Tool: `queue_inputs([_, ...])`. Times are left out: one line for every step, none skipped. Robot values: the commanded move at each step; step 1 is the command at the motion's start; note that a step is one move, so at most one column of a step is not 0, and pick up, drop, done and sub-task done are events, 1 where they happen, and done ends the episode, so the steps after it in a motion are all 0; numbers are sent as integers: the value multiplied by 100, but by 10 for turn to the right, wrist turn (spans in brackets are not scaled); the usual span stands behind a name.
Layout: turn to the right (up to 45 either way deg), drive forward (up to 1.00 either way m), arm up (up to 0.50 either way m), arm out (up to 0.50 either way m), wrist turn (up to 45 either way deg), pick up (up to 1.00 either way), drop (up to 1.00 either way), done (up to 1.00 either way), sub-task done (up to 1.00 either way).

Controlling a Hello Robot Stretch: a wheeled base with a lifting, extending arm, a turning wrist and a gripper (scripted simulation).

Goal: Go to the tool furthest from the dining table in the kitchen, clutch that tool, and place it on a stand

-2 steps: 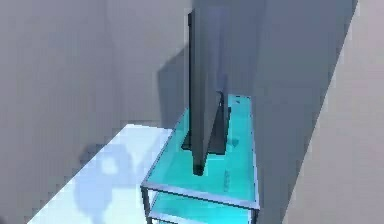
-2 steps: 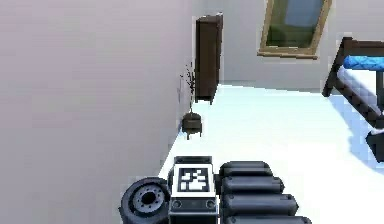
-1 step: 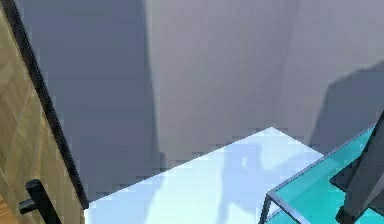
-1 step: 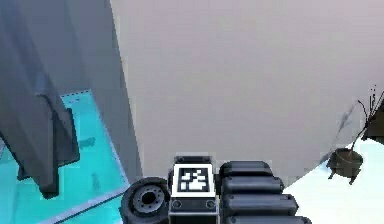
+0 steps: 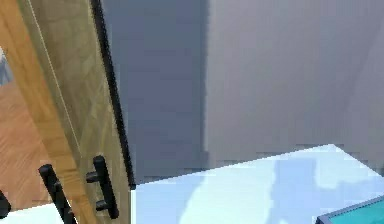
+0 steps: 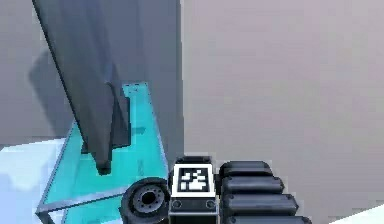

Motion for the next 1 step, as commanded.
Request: queue_inputs([0,70,0,0,0,0,0,0,0])
